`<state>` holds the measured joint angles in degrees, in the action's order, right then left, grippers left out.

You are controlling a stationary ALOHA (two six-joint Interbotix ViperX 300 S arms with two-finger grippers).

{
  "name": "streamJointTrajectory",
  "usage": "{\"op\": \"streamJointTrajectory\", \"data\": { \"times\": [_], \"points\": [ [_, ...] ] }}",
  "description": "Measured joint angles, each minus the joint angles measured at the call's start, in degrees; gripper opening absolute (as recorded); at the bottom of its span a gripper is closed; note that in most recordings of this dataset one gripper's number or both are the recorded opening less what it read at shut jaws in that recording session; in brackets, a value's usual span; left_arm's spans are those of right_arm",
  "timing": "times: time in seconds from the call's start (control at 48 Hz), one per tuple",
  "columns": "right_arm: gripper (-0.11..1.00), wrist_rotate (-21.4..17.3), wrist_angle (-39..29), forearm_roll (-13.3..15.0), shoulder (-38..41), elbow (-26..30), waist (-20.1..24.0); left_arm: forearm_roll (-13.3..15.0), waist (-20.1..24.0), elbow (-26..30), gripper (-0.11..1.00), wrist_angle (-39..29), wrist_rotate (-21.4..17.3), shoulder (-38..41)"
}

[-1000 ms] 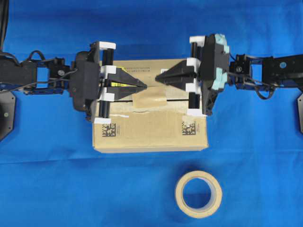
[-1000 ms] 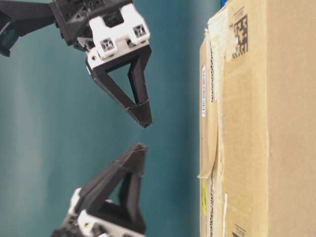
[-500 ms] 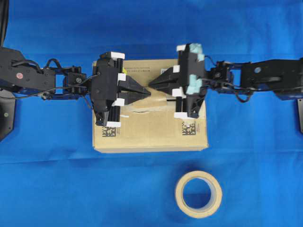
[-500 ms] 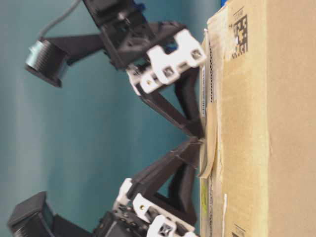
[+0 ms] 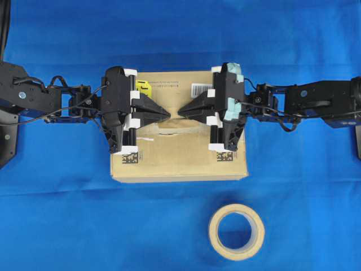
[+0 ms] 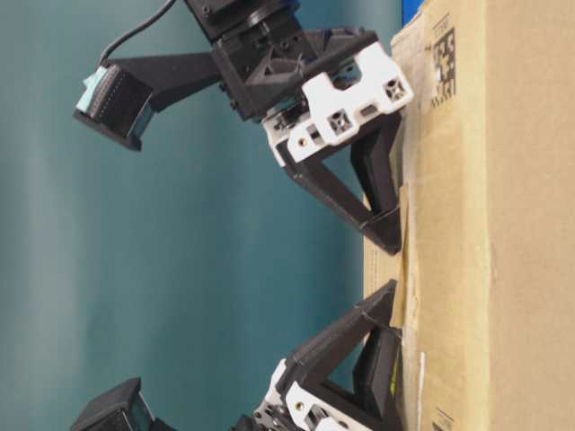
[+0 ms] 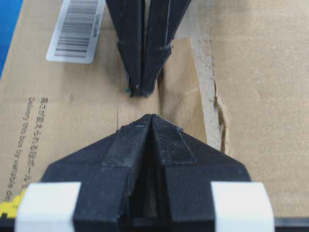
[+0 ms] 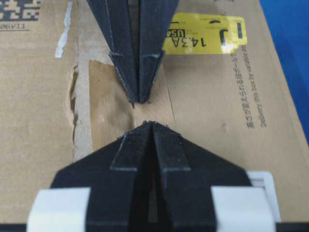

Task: Apply tape along the seams of the closed cardboard box to seal it securely.
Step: 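Reposition both grippers over the tape and press it down, then smooth the tape along the seam with both grippers pressing inward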

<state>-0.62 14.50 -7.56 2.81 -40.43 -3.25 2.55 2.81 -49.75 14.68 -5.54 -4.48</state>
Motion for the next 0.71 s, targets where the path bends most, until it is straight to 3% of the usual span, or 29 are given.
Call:
{"op": "streamJointTrajectory", "data": {
  "times": [0.417,0.708],
  "points": [
    [0.01,0.18,0.18,-2.46,-3.69,-4.48,0.88,-0.09,0.0,-0.88,0.0,0.62,0.09,-0.79],
    [0.01,1.49,1.93,-2.29,-7.03,-2.55,1.14,-0.26,-0.18,3.87,0.0,3.34,-4.83,-2.02]
  ]
}}
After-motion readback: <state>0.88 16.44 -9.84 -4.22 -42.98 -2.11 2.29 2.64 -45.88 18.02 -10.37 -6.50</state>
